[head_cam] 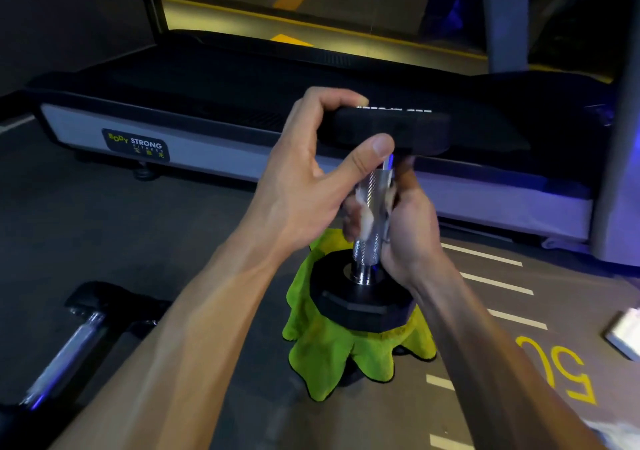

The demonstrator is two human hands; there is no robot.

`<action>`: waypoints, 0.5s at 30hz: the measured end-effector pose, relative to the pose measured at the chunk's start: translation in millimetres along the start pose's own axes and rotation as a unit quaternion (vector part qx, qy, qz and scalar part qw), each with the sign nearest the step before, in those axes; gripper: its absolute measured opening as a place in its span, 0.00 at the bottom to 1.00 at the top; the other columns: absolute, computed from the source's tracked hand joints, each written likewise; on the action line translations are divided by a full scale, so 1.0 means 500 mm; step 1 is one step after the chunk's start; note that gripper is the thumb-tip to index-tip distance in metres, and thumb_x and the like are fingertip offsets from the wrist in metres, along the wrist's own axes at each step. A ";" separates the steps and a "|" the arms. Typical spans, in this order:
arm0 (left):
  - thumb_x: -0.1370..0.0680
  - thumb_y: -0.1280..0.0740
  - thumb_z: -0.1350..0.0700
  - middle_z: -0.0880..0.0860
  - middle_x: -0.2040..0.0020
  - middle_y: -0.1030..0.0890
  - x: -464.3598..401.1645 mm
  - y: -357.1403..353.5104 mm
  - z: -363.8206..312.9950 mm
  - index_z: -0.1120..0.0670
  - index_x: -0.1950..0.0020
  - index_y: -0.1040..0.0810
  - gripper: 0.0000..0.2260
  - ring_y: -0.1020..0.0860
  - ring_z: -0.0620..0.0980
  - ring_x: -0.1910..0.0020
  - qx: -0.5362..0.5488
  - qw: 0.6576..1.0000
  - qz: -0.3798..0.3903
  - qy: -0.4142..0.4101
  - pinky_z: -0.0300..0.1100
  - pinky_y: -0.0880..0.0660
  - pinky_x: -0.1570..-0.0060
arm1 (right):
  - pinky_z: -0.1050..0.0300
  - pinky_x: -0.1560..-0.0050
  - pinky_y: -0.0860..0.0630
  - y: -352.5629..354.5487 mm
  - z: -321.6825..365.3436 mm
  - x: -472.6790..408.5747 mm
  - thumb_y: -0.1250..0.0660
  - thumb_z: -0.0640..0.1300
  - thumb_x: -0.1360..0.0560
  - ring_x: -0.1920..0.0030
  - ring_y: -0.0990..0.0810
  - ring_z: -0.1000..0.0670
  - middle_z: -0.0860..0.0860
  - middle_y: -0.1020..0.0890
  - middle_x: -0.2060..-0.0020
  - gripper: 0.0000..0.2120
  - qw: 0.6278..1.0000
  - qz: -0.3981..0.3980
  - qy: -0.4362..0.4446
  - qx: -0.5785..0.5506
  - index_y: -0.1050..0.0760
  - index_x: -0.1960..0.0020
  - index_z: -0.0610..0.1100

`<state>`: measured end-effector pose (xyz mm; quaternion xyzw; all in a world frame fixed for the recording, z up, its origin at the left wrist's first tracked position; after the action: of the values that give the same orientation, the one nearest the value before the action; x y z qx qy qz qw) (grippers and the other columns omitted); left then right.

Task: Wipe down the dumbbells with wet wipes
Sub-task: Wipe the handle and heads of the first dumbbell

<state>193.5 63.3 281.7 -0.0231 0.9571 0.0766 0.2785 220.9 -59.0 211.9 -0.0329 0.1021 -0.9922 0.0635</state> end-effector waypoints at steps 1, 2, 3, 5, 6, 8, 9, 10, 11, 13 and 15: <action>0.20 0.26 0.50 0.57 0.38 0.25 0.000 -0.005 -0.003 0.49 0.36 0.27 0.16 0.19 0.46 0.53 0.006 1.000 0.008 0.002 0.35 0.19 0.56 | 0.56 0.72 0.35 -0.005 -0.011 -0.001 0.50 0.60 0.15 0.73 0.32 0.50 0.49 0.28 0.72 0.31 0.994 0.021 -0.045 -0.101 0.24 0.68 0.47; 0.21 0.27 0.50 0.57 0.38 0.25 0.001 -0.008 -0.005 0.49 0.36 0.27 0.17 0.19 0.47 0.55 0.008 1.000 0.010 0.002 0.32 0.21 0.58 | 0.58 0.73 0.38 -0.007 -0.016 -0.002 0.48 0.60 0.16 0.74 0.36 0.49 0.47 0.30 0.74 0.31 0.986 0.015 -0.064 -0.150 0.25 0.70 0.45; 0.21 0.26 0.48 0.55 0.37 0.24 0.002 -0.012 -0.005 0.49 0.35 0.27 0.17 0.19 0.48 0.54 0.005 1.000 0.011 0.000 0.33 0.21 0.56 | 0.58 0.73 0.40 -0.003 -0.018 0.000 0.47 0.58 0.16 0.74 0.37 0.48 0.46 0.32 0.75 0.31 0.985 -0.010 -0.068 -0.159 0.26 0.71 0.44; 0.21 0.26 0.45 0.52 0.37 0.23 0.003 -0.020 -0.005 0.45 0.36 0.27 0.18 0.20 0.48 0.45 -0.019 1.000 0.007 -0.013 0.42 0.21 0.42 | 0.56 0.73 0.38 0.013 -0.007 0.019 0.47 0.56 0.15 0.76 0.33 0.46 0.44 0.29 0.78 0.33 0.991 -0.095 -0.027 -0.092 0.26 0.75 0.45; 0.22 0.27 0.44 0.51 0.37 0.23 0.002 -0.024 -0.003 0.44 0.36 0.27 0.17 0.21 0.49 0.40 -0.029 0.999 0.004 -0.020 0.45 0.24 0.36 | 0.54 0.71 0.34 0.021 0.003 0.036 0.49 0.55 0.14 0.76 0.29 0.47 0.46 0.26 0.78 0.34 0.991 -0.135 0.000 0.003 0.26 0.75 0.46; 0.22 0.27 0.45 0.50 0.37 0.23 0.001 -0.031 -0.001 0.45 0.36 0.26 0.17 0.23 0.49 0.36 -0.037 0.999 0.001 -0.025 0.42 0.28 0.34 | 0.56 0.62 0.29 0.031 0.016 0.071 0.50 0.54 0.13 0.68 0.22 0.54 0.51 0.18 0.70 0.28 0.967 -0.175 0.066 0.175 0.22 0.65 0.47; 0.21 0.27 0.45 0.50 0.36 0.23 0.000 -0.032 -0.002 0.46 0.36 0.26 0.17 0.24 0.48 0.35 -0.041 0.999 0.000 -0.027 0.38 0.30 0.35 | 0.57 0.58 0.29 0.033 0.014 0.087 0.49 0.53 0.13 0.62 0.21 0.57 0.53 0.16 0.63 0.23 0.960 -0.177 0.103 0.189 0.21 0.57 0.47; 0.21 0.27 0.46 0.49 0.36 0.23 -0.001 -0.033 -0.004 0.46 0.36 0.26 0.16 0.24 0.46 0.35 -0.044 0.999 -0.002 -0.028 0.35 0.31 0.36 | 0.57 0.52 0.28 0.031 0.010 0.103 0.48 0.52 0.13 0.56 0.20 0.57 0.54 0.15 0.57 0.20 0.962 -0.170 0.127 0.174 0.21 0.50 0.47; 0.21 0.27 0.46 0.49 0.36 0.23 -0.002 -0.032 -0.004 0.46 0.35 0.26 0.16 0.25 0.45 0.35 -0.047 0.998 -0.004 -0.029 0.33 0.32 0.36 | 0.56 0.45 0.26 0.031 0.007 0.117 0.48 0.52 0.13 0.49 0.19 0.57 0.54 0.15 0.51 0.19 0.964 -0.161 0.142 0.154 0.20 0.44 0.46; 0.21 0.27 0.46 0.48 0.35 0.24 -0.004 -0.031 -0.003 0.46 0.35 0.26 0.16 0.25 0.44 0.34 -0.050 0.998 -0.008 -0.028 0.32 0.33 0.37 | 0.55 0.36 0.27 0.027 0.001 0.134 0.46 0.49 0.14 0.39 0.19 0.57 0.55 0.15 0.42 0.17 0.969 -0.137 0.159 0.129 0.22 0.34 0.47; 0.21 0.27 0.45 0.49 0.36 0.24 -0.006 -0.029 -0.001 0.46 0.36 0.26 0.16 0.26 0.43 0.34 -0.055 0.998 -0.018 -0.027 0.32 0.33 0.36 | 0.57 0.31 0.28 0.020 -0.006 0.136 0.42 0.43 0.14 0.34 0.22 0.60 0.58 0.19 0.36 0.18 0.961 -0.138 0.177 0.163 0.28 0.26 0.50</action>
<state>196.8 49.0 281.9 -0.0530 0.9431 0.1245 0.3038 154.6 -77.0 210.6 0.1402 -0.0573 -0.9845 -0.0885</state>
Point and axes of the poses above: each hand's wrist, its own x-axis away from the middle knuckle, its own y-axis out of the back of the hand, z = x × y, the point moved 7 cm from there along -x, towards the middle knuckle
